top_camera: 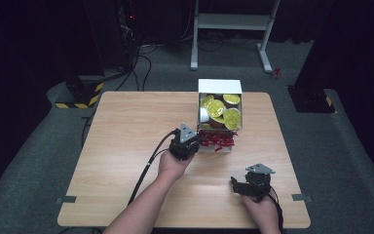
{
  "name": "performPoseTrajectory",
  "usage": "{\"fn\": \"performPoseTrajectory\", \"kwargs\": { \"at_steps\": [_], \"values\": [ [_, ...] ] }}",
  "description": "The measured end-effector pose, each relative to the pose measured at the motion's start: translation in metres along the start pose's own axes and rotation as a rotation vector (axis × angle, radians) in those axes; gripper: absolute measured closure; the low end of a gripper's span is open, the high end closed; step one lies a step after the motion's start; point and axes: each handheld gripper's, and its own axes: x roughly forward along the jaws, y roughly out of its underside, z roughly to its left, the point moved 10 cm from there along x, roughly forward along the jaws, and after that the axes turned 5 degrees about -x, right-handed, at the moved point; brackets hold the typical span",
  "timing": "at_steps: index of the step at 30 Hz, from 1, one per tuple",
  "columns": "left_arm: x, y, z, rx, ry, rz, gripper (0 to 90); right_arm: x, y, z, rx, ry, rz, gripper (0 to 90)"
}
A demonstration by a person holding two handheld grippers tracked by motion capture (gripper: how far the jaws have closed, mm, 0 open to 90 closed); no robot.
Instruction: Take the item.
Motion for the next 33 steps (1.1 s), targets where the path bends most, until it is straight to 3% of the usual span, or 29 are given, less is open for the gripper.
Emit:
{"fn": "performPoseTrajectory", "kwargs": {
  "at_steps": [3, 6, 8, 11, 14, 22, 25, 33],
  "values": [
    [0.0, 0.0, -0.002, 0.002, 0.008, 0.001, 75.2, 0.0, 0.0, 0.0, -0.002, 0.001, -0.001, 11.5],
    [0.0, 0.001, -0.003, 0.03, -0.004, 0.0, 73.3, 0.0, 0.0, 0.0, -0.002, 0.001, -0.002, 11.6],
    [0.001, 0.001, -0.004, 0.014, 0.009, 0.0, 71.6, 0.0, 0.0, 0.0, -0.003, 0.001, -0.002, 11.6],
    [0.004, 0.003, -0.005, 0.021, 0.002, 0.008, 66.8, 0.0, 0.0, 0.0, -0.003, 0.001, -0.002, 11.6],
    [0.009, 0.004, -0.006, 0.023, -0.01, 0.002, 53.7, 0.0, 0.0, 0.0, -0.002, 0.001, -0.002, 11.6],
    [0.012, 0.001, -0.005, 0.001, 0.001, -0.009, 63.8, 0.0, 0.0, 0.0, -0.004, -0.001, -0.003, 12.0],
    [0.01, 0.001, -0.006, 0.023, -0.006, -0.015, 70.3, 0.0, 0.0, 0.0, -0.005, -0.001, -0.003, 12.0],
    [0.001, 0.001, -0.007, 0.021, 0.013, -0.034, 79.5, 0.0, 0.0, 0.0, -0.006, -0.001, -0.004, 12.2]
  ]
}}
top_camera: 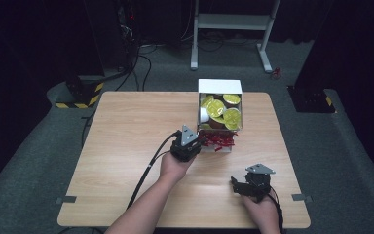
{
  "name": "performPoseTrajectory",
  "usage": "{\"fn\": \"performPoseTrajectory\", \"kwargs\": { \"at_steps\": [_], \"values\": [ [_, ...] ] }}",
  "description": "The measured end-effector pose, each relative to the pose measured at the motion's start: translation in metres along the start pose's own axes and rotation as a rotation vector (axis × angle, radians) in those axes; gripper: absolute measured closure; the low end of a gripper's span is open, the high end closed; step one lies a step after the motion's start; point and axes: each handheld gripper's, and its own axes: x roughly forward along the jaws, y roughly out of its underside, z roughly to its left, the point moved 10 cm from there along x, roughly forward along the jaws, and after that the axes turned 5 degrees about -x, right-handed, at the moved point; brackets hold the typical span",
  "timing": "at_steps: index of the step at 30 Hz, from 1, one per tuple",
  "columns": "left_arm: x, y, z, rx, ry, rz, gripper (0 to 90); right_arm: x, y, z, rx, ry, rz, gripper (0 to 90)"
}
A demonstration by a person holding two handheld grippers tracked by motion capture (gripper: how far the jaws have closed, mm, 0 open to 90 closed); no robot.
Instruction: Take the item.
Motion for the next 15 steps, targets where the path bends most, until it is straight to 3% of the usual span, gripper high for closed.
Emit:
{"fn": "performPoseTrajectory", "kwargs": {
  "at_steps": [4, 15],
  "values": [
    [-0.005, 0.0, -0.001, 0.025, 0.015, -0.019, 84.6, 0.0, 0.0, 0.0, 0.0, 0.0, 0.0, 12.2],
    [-0.019, 0.001, -0.007, -0.001, 0.075, -0.032, 85.1, -0.001, 0.0, 0.0, -0.004, -0.002, 0.0, 12.6]
  ]
}}
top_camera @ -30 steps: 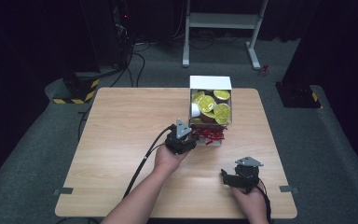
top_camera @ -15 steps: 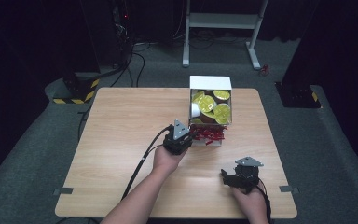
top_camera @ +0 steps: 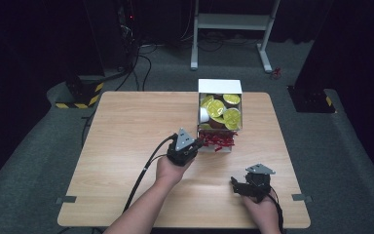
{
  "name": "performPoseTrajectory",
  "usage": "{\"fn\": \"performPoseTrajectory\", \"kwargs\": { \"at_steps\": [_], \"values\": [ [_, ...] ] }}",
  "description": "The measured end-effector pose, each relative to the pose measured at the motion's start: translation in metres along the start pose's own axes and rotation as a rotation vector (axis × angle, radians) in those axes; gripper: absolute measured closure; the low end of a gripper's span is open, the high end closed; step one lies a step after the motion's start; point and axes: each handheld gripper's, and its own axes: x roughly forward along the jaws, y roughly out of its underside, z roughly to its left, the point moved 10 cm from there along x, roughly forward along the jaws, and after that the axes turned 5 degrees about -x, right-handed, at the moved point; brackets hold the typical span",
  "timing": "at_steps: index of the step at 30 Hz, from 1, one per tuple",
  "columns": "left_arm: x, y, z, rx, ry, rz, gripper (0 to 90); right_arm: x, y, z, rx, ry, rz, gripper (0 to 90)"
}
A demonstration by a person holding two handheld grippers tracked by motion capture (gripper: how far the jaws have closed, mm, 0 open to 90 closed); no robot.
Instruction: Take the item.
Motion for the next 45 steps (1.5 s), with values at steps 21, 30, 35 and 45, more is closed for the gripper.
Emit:
{"fn": "performPoseTrajectory", "kwargs": {
  "at_steps": [21, 30, 35, 45],
  "values": [
    [-0.01, -0.001, 0.0, -0.045, 0.021, -0.021, 85.1, 0.0, 0.0, 0.0, -0.003, -0.001, -0.001, 12.6],
    [-0.018, -0.002, -0.001, -0.043, 0.028, -0.023, 85.2, 0.0, 0.0, 0.0, 0.0, -0.001, 0.0, 12.7],
    [-0.022, -0.001, -0.001, -0.032, 0.027, -0.015, 85.5, 0.0, 0.0, 0.0, 0.0, -0.001, 0.0, 12.7],
    [-0.032, 0.003, -0.003, -0.036, 0.043, -0.029, 85.7, 0.0, 0.0, 0.0, 0.0, -0.001, 0.0, 12.7]
  ]
}}
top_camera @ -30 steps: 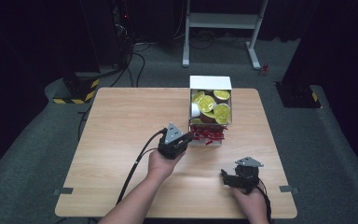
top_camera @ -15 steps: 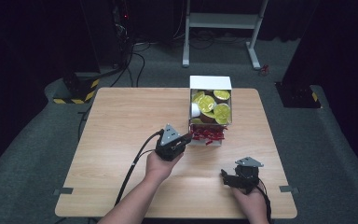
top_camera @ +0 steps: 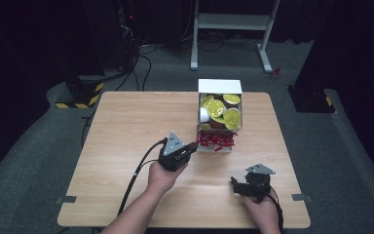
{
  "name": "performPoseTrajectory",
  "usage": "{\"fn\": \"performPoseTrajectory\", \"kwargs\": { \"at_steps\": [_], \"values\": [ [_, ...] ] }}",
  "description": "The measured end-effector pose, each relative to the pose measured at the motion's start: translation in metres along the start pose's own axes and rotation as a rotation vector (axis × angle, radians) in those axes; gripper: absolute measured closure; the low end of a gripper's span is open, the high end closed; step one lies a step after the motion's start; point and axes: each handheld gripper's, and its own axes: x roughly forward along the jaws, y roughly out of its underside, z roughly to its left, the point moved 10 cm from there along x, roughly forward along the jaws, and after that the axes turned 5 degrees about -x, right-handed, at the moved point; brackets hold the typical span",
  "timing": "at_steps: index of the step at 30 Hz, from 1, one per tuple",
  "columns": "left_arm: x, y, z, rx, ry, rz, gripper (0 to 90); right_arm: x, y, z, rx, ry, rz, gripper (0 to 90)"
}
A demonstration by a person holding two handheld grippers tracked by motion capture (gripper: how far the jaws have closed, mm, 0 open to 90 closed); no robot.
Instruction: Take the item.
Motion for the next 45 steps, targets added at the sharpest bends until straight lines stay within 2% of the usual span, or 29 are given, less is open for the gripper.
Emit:
{"fn": "performPoseTrajectory", "kwargs": {
  "at_steps": [32, 37, 42, 45],
  "values": [
    [-0.04, 0.0, -0.006, -0.017, 0.044, -0.068, 86.0, 0.0, 0.0, 0.0, 0.0, 0.001, 0.0, 12.8],
    [-0.047, 0.0, -0.004, -0.014, 0.037, -0.078, 86.0, 0.0, 0.0, 0.0, 0.0, 0.001, 0.0, 12.8],
    [-0.05, 0.0, -0.002, -0.038, 0.036, -0.09, 86.1, 0.0, 0.0, 0.0, 0.0, 0.001, 0.0, 12.8],
    [-0.054, -0.001, 0.003, -0.022, 0.024, -0.096, 86.1, 0.0, 0.0, 0.0, 0.001, 0.001, 0.0, 12.8]
  ]
}}
